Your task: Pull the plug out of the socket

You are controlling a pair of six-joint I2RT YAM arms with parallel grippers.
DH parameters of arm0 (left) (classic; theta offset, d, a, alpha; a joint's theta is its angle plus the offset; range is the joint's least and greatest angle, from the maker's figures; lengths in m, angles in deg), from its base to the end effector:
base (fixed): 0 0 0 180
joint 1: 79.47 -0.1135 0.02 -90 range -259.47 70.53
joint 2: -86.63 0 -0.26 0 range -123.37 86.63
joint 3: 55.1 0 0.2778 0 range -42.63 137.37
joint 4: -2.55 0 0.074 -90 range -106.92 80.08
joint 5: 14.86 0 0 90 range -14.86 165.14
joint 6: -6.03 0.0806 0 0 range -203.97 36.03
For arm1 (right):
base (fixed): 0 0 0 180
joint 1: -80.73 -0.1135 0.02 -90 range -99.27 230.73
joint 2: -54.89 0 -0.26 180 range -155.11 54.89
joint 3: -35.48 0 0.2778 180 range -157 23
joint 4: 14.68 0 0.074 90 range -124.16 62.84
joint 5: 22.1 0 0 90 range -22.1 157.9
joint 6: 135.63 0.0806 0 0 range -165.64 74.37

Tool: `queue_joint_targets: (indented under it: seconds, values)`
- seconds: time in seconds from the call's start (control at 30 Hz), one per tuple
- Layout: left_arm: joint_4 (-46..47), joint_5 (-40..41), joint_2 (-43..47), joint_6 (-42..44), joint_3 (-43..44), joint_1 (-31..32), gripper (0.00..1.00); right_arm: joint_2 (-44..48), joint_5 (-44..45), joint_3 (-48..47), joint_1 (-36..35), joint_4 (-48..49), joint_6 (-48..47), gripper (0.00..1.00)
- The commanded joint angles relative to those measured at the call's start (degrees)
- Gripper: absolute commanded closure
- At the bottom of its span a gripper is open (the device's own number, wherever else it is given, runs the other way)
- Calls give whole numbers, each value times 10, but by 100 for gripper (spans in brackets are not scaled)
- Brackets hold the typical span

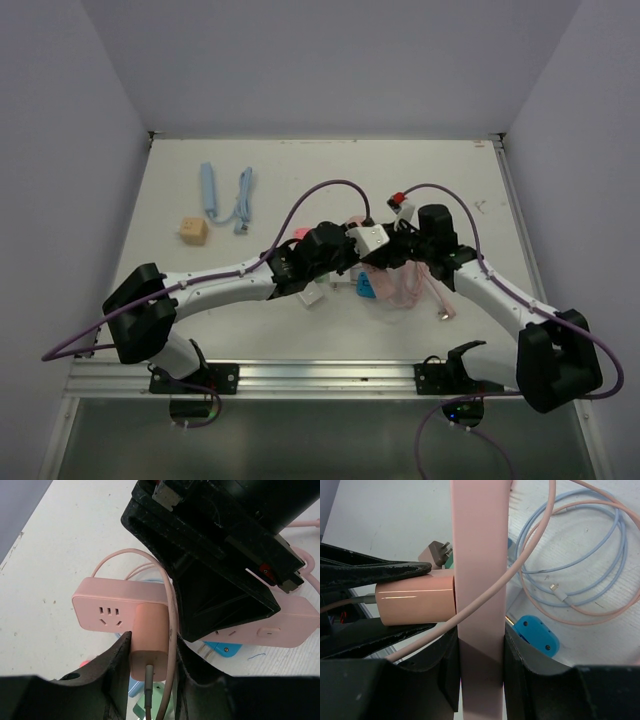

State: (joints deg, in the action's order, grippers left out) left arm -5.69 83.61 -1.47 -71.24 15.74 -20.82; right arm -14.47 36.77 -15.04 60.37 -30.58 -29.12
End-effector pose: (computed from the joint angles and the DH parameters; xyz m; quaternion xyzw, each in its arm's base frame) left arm 0.2263 -0.3486 0.2248 0.4600 0.7080 -0.1501 0.5144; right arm 0.2750 0.1465 0.1856 -0.1530 0.8488 0.3668 0.3486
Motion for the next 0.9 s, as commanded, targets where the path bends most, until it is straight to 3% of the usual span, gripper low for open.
queue_joint_targets:
  seconds: [0.0, 0.17, 0.43, 0.87]
  values:
    - [36, 28, 27, -11, 0, 5, 100, -10, 5, -28, -4, 9, -5, 100]
    - [39, 58, 57, -11, -7, 5, 100, -44, 32, -41, -3, -21, -11, 100]
    - [18, 30, 114, -38, -36, 6, 100, -87, 95, -48, 4, -47, 2, 100]
    - [10, 47, 151, -66, -69, 6, 100, -111, 91, -54, 18, -51, 4, 100]
